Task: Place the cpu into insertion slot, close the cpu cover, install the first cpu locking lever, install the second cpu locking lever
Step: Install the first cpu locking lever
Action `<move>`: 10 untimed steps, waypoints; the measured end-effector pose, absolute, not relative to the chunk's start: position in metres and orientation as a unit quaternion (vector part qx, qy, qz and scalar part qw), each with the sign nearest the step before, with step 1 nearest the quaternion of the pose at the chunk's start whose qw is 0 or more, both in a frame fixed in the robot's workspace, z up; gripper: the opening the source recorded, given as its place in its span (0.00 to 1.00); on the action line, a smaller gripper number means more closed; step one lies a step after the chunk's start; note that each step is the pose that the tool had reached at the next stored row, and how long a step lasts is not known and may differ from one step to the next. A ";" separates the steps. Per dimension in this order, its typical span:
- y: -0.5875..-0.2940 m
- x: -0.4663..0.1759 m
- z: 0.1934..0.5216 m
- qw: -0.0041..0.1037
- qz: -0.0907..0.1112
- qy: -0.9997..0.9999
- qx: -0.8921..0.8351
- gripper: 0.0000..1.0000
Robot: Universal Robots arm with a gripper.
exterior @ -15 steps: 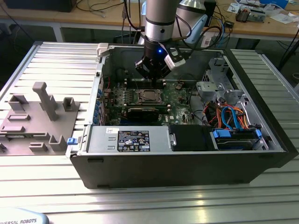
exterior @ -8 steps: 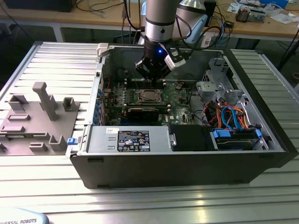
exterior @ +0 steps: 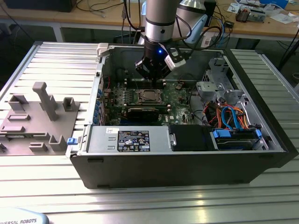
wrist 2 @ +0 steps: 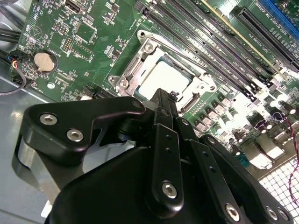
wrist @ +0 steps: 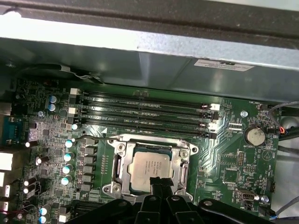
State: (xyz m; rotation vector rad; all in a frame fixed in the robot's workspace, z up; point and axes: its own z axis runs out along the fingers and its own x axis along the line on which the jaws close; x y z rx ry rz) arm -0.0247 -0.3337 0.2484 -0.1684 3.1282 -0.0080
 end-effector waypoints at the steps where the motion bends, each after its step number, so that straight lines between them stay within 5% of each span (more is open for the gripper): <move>1: -0.334 -0.025 0.248 0.004 -0.002 0.999 -0.054 0.11; 10: -0.336 -0.025 0.248 0.004 -0.002 0.998 -0.057 0.11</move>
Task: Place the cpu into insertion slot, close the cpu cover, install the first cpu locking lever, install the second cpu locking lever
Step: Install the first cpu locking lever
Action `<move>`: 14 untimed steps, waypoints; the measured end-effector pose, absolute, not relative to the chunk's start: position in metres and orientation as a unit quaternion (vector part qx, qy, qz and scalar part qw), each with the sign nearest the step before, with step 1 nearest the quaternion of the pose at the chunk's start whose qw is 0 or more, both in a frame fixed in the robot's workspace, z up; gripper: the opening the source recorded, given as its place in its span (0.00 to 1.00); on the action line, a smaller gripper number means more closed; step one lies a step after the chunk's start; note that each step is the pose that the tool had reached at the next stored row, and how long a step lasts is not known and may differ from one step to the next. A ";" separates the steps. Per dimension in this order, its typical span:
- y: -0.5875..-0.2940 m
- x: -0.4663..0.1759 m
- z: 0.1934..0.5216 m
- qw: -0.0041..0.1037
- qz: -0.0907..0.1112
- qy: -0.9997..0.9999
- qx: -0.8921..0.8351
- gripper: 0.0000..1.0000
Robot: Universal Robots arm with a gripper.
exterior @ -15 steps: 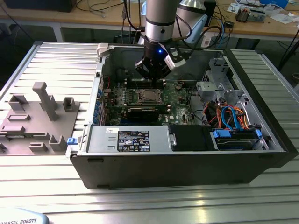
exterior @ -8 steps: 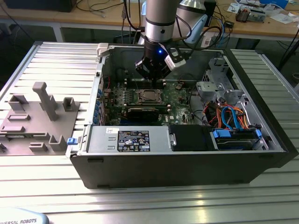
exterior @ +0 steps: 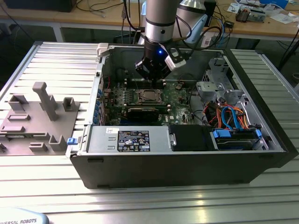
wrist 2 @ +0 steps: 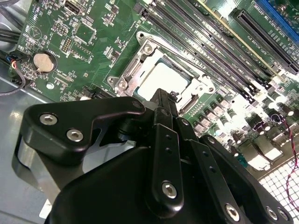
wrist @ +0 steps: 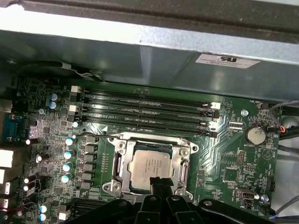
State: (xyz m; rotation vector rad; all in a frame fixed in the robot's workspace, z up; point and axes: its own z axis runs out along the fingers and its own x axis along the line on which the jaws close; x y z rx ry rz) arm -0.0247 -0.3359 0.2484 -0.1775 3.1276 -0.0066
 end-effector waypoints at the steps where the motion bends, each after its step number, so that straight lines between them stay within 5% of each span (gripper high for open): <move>1: -0.336 -0.025 0.248 0.004 -0.002 0.998 -0.057 0.11; 14: -0.337 -0.026 0.248 0.005 0.002 1.000 -0.027 0.11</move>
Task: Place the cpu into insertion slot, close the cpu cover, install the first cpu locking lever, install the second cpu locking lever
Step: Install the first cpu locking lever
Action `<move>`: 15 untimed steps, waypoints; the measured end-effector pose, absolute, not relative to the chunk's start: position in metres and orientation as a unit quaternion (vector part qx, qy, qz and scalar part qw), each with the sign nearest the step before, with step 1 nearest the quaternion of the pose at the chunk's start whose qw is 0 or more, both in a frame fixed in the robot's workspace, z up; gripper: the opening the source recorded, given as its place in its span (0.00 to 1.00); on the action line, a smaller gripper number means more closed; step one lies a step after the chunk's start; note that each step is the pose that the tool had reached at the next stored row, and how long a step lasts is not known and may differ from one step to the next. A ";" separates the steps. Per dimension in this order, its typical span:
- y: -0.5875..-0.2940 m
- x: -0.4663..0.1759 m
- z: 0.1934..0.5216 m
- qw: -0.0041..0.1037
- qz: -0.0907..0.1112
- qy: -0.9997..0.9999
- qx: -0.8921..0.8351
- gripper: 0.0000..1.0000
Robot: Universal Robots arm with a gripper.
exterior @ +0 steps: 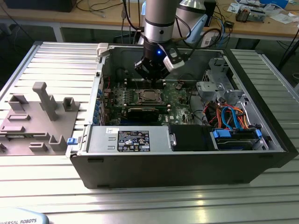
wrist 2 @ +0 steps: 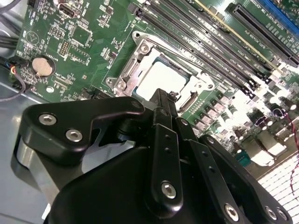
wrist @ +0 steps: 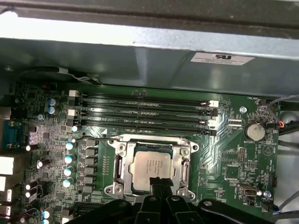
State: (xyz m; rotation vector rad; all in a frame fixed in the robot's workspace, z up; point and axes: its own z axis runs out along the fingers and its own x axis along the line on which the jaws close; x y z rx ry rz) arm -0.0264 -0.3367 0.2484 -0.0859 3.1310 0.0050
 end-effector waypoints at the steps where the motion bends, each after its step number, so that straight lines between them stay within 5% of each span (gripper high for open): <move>1: -0.337 -0.026 0.248 0.005 0.002 1.000 -0.027 0.11; 15: -0.337 -0.028 0.249 0.005 0.002 1.000 -0.026 0.11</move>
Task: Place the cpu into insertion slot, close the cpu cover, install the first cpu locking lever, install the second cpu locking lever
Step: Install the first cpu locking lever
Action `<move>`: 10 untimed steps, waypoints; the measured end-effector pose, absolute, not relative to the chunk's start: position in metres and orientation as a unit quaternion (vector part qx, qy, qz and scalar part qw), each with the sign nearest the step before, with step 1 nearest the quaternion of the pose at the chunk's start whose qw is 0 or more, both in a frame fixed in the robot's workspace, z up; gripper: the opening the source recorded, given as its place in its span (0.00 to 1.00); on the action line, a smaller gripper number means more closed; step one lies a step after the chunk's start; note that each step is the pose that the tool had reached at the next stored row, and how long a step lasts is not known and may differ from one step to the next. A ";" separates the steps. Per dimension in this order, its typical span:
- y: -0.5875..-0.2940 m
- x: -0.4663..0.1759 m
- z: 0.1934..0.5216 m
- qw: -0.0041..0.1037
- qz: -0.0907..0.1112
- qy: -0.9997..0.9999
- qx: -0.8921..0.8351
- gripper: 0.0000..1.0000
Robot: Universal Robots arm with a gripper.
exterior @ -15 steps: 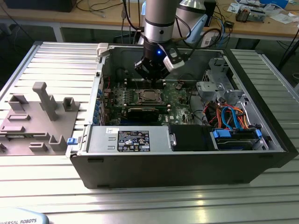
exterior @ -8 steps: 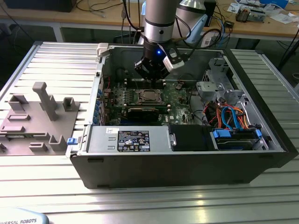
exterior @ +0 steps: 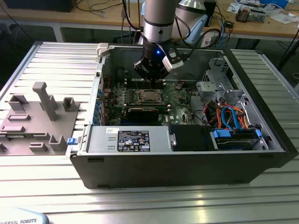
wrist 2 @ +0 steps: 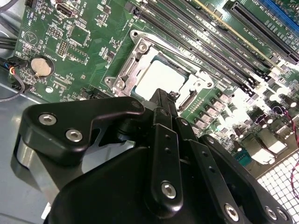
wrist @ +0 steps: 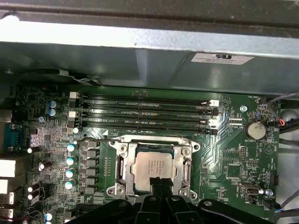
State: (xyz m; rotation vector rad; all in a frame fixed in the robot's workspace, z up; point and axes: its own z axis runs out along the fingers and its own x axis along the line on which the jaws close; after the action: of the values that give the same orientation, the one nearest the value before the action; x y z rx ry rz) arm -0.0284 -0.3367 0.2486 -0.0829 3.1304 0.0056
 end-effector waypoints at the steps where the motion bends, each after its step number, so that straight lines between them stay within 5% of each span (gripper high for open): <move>1: -0.337 -0.028 0.249 0.005 0.002 1.000 -0.026 0.11; 10: -0.337 -0.028 0.251 0.005 0.002 1.000 -0.026 0.11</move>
State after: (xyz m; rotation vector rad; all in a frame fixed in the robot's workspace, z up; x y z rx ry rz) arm -0.0284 -0.3367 0.2508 -0.0810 3.1306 0.0054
